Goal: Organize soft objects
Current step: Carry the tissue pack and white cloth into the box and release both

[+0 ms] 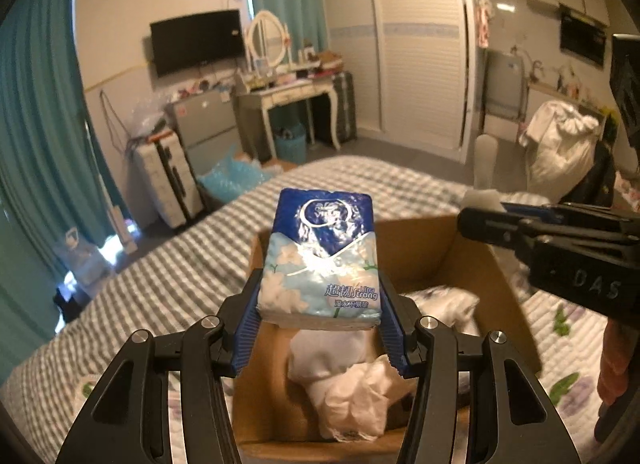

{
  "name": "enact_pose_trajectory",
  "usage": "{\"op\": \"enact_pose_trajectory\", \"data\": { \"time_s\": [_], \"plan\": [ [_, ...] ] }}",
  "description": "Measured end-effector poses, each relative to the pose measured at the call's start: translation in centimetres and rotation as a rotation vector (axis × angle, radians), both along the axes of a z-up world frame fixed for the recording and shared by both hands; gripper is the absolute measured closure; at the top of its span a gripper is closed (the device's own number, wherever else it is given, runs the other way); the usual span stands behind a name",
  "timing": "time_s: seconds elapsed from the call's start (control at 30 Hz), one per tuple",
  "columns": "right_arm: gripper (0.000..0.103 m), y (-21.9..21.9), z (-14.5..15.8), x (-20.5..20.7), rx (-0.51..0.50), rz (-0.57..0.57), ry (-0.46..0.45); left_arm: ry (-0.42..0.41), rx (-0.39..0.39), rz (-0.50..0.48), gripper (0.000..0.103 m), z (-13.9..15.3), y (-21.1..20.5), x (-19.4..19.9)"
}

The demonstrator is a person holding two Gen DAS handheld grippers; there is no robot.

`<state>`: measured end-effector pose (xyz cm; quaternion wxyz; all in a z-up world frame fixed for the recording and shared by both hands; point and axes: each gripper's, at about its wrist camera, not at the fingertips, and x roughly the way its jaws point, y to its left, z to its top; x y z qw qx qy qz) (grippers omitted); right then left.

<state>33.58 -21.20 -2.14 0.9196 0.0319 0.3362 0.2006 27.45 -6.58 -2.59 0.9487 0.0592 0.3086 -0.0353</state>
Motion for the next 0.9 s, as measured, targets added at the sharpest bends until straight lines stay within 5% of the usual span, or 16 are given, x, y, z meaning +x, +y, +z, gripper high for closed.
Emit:
{"op": "enact_pose_trajectory", "data": {
  "time_s": [0.33,0.4,0.43,0.73,0.8,0.9],
  "plan": [
    [0.069,0.3,-2.1,1.2,0.005,-0.017,0.04,0.022,0.004,-0.006,0.048,-1.4,-0.5,-0.7],
    [0.046,-0.2,-1.1,0.6,0.002,-0.034,0.03,0.023,0.052,0.017,0.039,-0.7,-1.0,-0.9],
    [0.043,-0.5,-0.4,0.2,0.0,-0.045,0.018,0.018,0.071,0.032,0.037,-0.3,-1.1,-0.9],
    [0.039,-3.5,9.6,-7.2,-0.038,-0.068,-0.101,-0.097,-0.02,0.087,0.036,10.1,-0.7,-7.5],
    [0.036,-4.1,12.4,-9.6,-0.032,-0.07,-0.134,-0.143,-0.023,0.095,0.026,12.8,-0.7,-10.0],
    [0.031,-4.9,15.8,-13.3,-0.031,-0.07,-0.175,-0.231,-0.049,0.087,0.025,16.7,-0.1,-14.1]
  ]
}}
